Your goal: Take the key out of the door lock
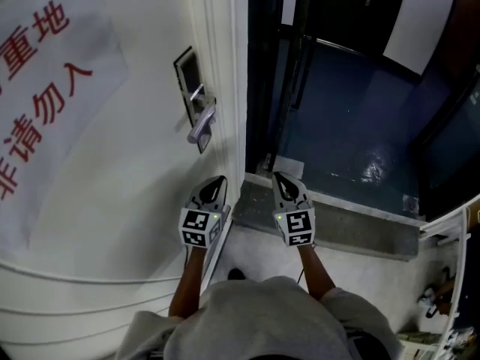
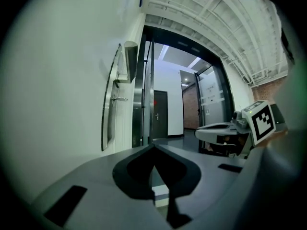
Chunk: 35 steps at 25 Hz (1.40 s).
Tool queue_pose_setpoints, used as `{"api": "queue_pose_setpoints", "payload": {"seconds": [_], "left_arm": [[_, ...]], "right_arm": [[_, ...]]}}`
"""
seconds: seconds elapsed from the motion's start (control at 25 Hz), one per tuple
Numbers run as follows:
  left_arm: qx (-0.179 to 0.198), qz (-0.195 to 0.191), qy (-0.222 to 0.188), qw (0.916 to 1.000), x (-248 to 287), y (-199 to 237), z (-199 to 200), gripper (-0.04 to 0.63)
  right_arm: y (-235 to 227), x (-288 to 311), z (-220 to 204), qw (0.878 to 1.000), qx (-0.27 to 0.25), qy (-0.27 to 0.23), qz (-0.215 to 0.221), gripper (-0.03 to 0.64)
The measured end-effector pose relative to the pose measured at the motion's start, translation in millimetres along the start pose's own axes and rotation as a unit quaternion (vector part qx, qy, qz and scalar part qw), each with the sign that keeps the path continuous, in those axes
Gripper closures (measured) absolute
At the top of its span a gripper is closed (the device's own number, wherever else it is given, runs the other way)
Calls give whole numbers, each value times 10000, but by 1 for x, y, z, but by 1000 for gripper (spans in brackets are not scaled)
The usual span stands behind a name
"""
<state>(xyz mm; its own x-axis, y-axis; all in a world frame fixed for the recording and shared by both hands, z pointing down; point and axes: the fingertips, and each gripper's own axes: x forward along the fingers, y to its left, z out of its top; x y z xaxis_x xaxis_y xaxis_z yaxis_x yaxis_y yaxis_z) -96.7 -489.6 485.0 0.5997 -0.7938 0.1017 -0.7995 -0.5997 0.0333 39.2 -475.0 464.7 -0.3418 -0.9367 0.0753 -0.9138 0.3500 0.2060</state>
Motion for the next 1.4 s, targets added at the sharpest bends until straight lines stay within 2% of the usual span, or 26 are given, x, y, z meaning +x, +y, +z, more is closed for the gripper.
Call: {"api": "queue_pose_setpoints", "payload": {"seconds": [0.28, 0.48, 0.68, 0.88, 1.16, 1.4], "left_arm": [[-99, -153, -22, 9998, 19, 14, -4, 579], [-127, 26, -19, 9999, 27, 23, -5, 578], [-123, 519, -87, 9985, 31, 29, 2, 578], [-172, 1101, -179, 9936, 23, 35, 12, 578], [-130, 1872, -120, 9822, -15, 48, 14, 578], [-158, 2441, -261, 9693, -58, 58, 19, 578]], "right_arm": [[3, 26, 0, 10000, -78, 33, -19, 594], [1, 44, 7, 9997, -69, -106, 192, 594], [-5, 59, 11, 9974, -110, -239, 670, 594], [-8, 73, 15, 9920, -108, -387, 1193, 595], [13, 84, 24, 9812, -78, -588, 1838, 595], [56, 87, 45, 9664, -124, -818, 2434, 594]]}}
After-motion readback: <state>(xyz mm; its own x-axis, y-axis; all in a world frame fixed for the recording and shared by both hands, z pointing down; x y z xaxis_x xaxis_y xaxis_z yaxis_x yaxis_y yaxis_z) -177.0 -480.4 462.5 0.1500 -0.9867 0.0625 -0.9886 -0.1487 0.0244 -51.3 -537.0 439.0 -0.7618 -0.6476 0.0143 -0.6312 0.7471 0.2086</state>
